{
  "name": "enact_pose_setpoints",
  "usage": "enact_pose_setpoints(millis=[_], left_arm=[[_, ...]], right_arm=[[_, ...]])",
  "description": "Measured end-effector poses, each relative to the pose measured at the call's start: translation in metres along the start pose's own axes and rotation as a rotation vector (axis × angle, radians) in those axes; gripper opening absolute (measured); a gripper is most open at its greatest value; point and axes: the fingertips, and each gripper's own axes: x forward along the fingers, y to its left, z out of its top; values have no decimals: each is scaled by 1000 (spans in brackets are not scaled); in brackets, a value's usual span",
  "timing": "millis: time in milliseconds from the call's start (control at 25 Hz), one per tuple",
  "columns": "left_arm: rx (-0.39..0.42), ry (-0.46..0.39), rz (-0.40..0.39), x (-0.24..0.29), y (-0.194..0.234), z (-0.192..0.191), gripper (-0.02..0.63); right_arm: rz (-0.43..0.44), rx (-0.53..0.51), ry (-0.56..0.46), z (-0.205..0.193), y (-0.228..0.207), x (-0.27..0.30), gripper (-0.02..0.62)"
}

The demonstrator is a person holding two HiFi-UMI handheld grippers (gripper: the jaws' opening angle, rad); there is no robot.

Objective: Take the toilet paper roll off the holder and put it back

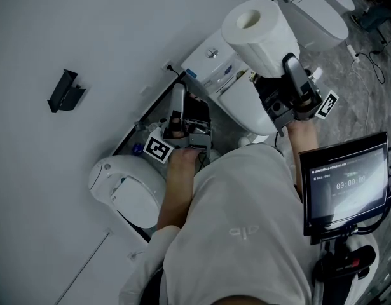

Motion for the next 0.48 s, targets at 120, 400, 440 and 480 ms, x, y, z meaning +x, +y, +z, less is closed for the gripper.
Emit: enact_pose_setpoints(millis=[120,400,440,480], left_arm=[[-10,10,-3,3,0,-1,8],[6,74,37,13,8,-4,6],[9,86,42,13,9,-6,6],[-5,92,36,13,9,-7,6]], right_arm=[[-4,-13,-1,1,0,1,181],[-30,-42,-24,5,0,-2,181],[-29,-40,-18,3,0,-2,181],[-29,-40,-15,3,0,-2,181]])
